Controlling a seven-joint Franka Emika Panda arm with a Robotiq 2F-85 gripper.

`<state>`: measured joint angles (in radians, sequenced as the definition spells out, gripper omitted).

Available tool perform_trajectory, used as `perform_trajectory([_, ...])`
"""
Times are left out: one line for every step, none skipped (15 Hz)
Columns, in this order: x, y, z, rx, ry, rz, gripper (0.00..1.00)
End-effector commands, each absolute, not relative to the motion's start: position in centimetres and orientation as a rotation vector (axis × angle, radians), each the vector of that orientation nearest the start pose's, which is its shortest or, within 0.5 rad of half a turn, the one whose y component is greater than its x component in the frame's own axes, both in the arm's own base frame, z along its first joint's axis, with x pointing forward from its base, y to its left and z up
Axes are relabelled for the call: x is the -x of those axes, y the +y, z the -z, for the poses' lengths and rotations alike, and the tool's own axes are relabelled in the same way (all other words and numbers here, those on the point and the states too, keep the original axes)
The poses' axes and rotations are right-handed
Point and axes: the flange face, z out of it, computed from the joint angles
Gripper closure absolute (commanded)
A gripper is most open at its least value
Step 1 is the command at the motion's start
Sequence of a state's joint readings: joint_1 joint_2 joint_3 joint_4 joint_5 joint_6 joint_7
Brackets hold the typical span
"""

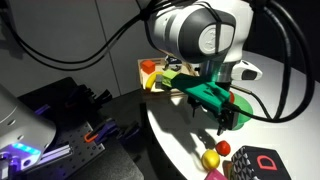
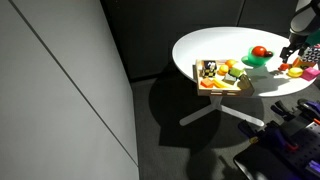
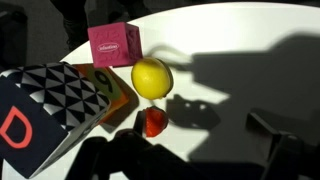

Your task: Pick up the yellow lemon toy from the table and put it in the green bowl

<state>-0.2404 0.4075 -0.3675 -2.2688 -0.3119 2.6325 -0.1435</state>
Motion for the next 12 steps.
perform_trajectory([-43.4, -31.9, -17.9, 3.393, 0.333, -0.252, 0.0])
perform_trajectory([-43.1, -32.2, -17.6, 3.383, 0.345, -0.248, 0.0])
perform_trajectory([-42.8, -32.6, -17.3, 3.369, 0.361, -0.243, 0.0])
perform_trajectory([-42.5, -33.0, -17.0, 3.356, 0.381, -0.248, 0.0])
perform_trajectory([-42.2, -33.4, -16.8, 3.337, 0.399, -0.25, 0.0])
perform_trajectory([-42.0, -33.9, -16.5, 3.313, 0.424, -0.256, 0.0])
perform_trajectory([-41.8, -34.3, -16.3, 3.295, 0.453, -0.256, 0.0])
perform_trajectory([-41.6, -34.7, -16.1, 3.276, 0.473, -0.25, 0.0])
perform_trajectory([-41.6, -35.2, -15.8, 3.262, 0.497, -0.245, 0.0])
perform_trajectory([-41.6, -35.6, -15.6, 3.246, 0.514, -0.239, 0.0])
perform_trajectory([-41.6, -36.1, -15.4, 3.23, 0.532, -0.23, 0.0])
perform_trajectory([-41.7, -36.6, -15.2, 3.215, 0.547, -0.221, 0.0])
